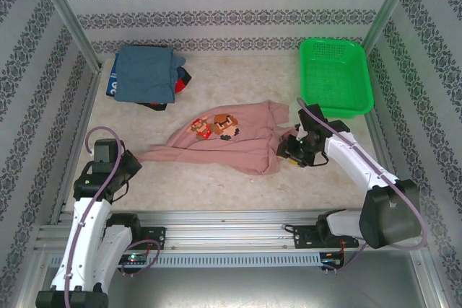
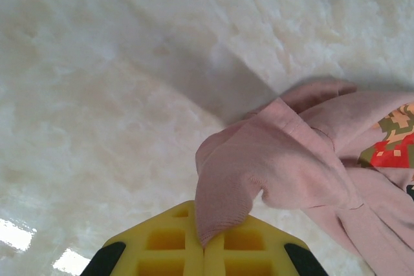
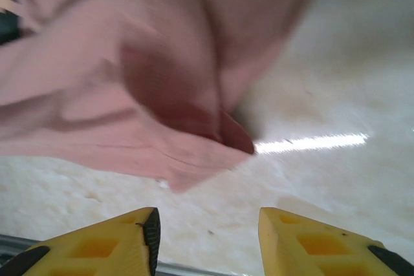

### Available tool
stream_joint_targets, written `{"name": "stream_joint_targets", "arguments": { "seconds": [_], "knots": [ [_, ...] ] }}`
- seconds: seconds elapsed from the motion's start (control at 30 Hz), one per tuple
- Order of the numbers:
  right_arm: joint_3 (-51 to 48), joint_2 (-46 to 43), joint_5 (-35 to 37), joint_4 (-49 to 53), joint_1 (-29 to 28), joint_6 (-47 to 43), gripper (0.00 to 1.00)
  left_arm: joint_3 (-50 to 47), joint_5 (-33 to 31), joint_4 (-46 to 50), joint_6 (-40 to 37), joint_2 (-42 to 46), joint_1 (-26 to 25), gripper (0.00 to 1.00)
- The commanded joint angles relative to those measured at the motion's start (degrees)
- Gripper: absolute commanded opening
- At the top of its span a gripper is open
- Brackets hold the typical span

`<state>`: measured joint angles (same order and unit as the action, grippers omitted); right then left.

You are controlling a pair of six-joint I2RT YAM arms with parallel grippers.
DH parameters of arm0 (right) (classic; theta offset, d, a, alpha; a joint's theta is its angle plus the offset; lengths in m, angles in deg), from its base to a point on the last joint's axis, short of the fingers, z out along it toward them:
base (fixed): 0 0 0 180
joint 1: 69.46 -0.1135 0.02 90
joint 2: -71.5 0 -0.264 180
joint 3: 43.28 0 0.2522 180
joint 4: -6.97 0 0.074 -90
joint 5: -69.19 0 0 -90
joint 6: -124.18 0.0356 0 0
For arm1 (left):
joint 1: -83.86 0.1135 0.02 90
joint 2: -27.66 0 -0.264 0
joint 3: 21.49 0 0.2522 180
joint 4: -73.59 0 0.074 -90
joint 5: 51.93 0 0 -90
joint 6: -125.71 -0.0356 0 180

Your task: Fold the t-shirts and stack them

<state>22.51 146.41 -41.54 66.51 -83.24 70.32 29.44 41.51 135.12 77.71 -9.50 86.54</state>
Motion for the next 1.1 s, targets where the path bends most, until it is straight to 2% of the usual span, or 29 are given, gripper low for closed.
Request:
{"name": "stream_joint_targets", "arguments": {
  "seconds": [0.0, 0.1, 0.33, 0.7, 0.8, 0.93, 1.07],
  "knots": [
    [1.94, 3.36, -1.66, -4.39, -1.85, 1.3, 0.46, -1.0, 0.93, 0.8, 2.04, -0.27, -0.24, 0.0],
    [1.99, 6.12, 0.16, -4.92, -4.37, 0.33, 0.45, -1.06, 0.69, 0.7, 1.97, -0.23, -0.22, 0.0],
    [0.22, 7.69, 4.36, -6.2, -4.64, -0.81, 0.42, -1.05, 0.6, 0.81, 1.89, 0.08, -0.21, 0.0],
    [-2.31, 13.3, 1.71, -13.61, -4.69, -1.75, 0.42, -0.44, 0.69, 0.35, 1.67, 0.17, -0.19, 0.0],
    [-2.96, 14.37, 0.58, -15.84, -4.33, -1.25, 0.32, -0.31, 0.7, 0.31, 1.59, 0.21, -0.22, 0.0],
    [-4.13, 11.92, 1.28, -16.8, -3.12, -0.67, 0.07, 0.18, 0.42, 0.68, 1.25, 0.47, -0.21, 0.0],
    [-4.66, 5.63, 1.03, -13.71, -0.5, -0.77, 0.02, 1.06, -0.29, 1.43, 0.32, 0.56, -0.15, 0.0]
  ]
}}
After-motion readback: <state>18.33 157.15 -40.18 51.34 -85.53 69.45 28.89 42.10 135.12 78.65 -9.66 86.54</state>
